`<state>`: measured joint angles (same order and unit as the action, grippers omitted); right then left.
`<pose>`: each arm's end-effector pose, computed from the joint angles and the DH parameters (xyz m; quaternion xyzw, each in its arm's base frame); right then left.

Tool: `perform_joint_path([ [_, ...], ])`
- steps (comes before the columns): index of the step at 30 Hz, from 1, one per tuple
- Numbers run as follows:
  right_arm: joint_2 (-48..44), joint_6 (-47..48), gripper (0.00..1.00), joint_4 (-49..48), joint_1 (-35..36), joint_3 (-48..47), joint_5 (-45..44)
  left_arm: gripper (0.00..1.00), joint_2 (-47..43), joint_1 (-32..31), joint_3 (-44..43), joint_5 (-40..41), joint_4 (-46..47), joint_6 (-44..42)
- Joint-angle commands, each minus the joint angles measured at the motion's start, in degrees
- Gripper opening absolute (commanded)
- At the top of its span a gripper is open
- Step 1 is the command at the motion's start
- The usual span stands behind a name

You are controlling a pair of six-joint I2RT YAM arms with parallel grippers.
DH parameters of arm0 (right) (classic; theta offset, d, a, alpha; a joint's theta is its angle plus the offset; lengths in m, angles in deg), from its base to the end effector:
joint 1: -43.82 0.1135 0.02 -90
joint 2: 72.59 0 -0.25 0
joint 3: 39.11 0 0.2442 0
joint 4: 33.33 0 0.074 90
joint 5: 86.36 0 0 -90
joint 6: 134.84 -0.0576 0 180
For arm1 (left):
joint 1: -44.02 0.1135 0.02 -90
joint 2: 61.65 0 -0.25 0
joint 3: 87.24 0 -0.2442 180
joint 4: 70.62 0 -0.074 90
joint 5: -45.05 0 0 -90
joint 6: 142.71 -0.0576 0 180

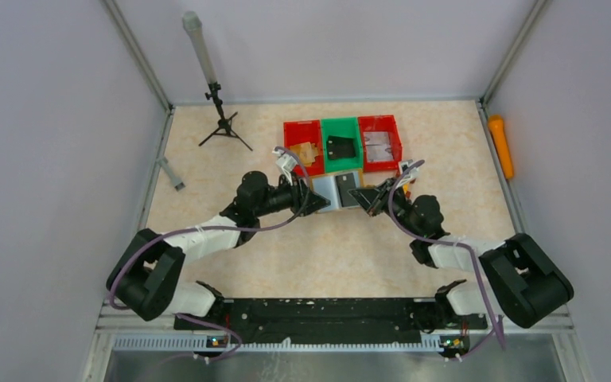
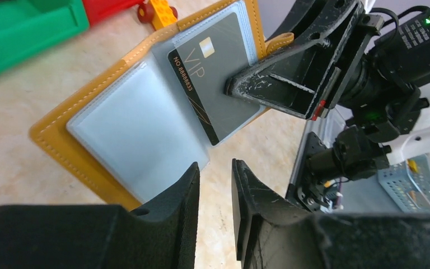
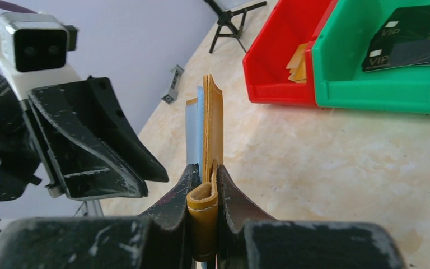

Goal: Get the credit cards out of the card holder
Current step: Remove the credit card from the card holder.

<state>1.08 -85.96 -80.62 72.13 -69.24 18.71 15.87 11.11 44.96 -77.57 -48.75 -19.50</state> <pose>0.2183 0.1346 0.1937 -0.0195 0.6841 0.4857 0.5437 0.2345 -0.1887 0.2198 0.1826 0.7240 -0.5214 0.4130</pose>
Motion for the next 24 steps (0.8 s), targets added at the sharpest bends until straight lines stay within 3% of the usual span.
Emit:
perform_joint_path([
  [1,2.15,-3.29,0.0,-10.08,-0.36,-1.55,4.62,0.31,1.95,-0.15,-2.27,-5.2,7.86,3.55],
  [9,6.2,-6.15,0.0,-16.66,0.25,-2.54,10.33,0.24,3.57,-0.13,-2.37,-6.43,10.33,5.01],
  [13,6.08,-6.53,0.0,-17.84,0.29,-2.42,11.05,0.32,3.69,0.07,-2.52,-4.91,9.1,4.53],
  [18,6.06,-8.57,0.0,-19.91,0.34,-2.31,11.98,0.32,3.21,0.46,-2.98,-2.02,5.19,2.75],
  [24,6.52,-10.18,0.0,-21.97,0.44,-2.73,14.19,0.3,4.1,0.54,-2.44,-7.64,11.41,5.87],
])
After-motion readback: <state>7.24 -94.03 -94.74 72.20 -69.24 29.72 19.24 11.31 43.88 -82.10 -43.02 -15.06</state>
